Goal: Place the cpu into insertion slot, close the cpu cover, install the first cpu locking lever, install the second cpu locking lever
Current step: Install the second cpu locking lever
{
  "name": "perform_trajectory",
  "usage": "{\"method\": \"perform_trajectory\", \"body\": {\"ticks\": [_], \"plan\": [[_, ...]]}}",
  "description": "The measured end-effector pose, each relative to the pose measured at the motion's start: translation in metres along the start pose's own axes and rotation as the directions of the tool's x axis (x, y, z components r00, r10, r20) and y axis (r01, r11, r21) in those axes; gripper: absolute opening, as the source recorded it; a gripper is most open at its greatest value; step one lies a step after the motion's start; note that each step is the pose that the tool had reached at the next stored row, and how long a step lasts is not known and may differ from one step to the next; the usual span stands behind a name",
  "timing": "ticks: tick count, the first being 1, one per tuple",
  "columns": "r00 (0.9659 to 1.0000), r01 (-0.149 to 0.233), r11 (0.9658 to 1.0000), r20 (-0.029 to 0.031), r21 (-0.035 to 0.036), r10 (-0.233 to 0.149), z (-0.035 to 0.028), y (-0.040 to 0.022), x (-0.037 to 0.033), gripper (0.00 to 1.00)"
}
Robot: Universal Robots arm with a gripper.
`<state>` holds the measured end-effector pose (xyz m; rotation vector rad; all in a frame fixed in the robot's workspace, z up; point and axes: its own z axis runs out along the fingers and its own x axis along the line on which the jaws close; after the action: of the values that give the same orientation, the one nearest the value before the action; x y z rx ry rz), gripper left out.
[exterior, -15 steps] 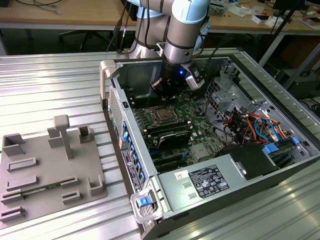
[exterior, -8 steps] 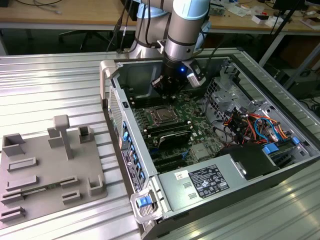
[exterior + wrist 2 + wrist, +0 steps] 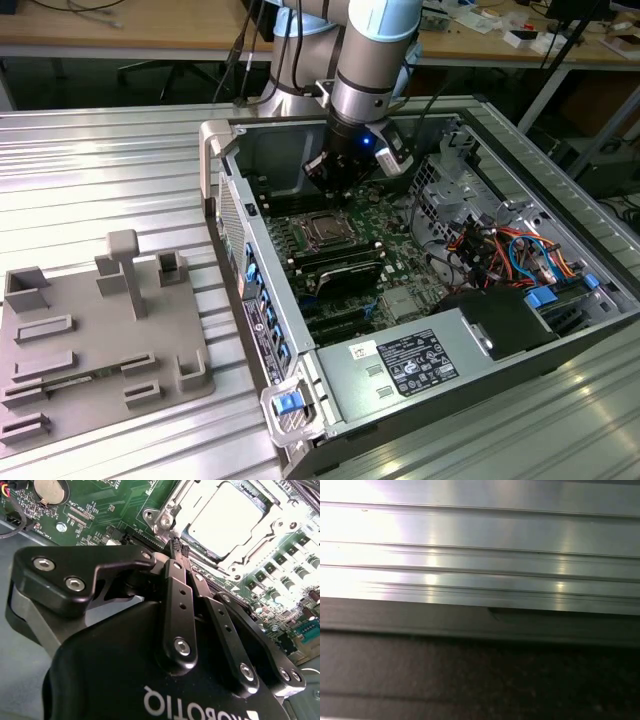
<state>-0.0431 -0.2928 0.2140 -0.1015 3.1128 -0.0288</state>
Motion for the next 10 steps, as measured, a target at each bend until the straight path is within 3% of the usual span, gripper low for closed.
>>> {"method": "perform_trajectory", "body": {"ticks": [10], "plan": [[1.0,0.0,1.0,0.0001,-0.0023,0.0,0.0,0.0,0.0,0.11]]}}
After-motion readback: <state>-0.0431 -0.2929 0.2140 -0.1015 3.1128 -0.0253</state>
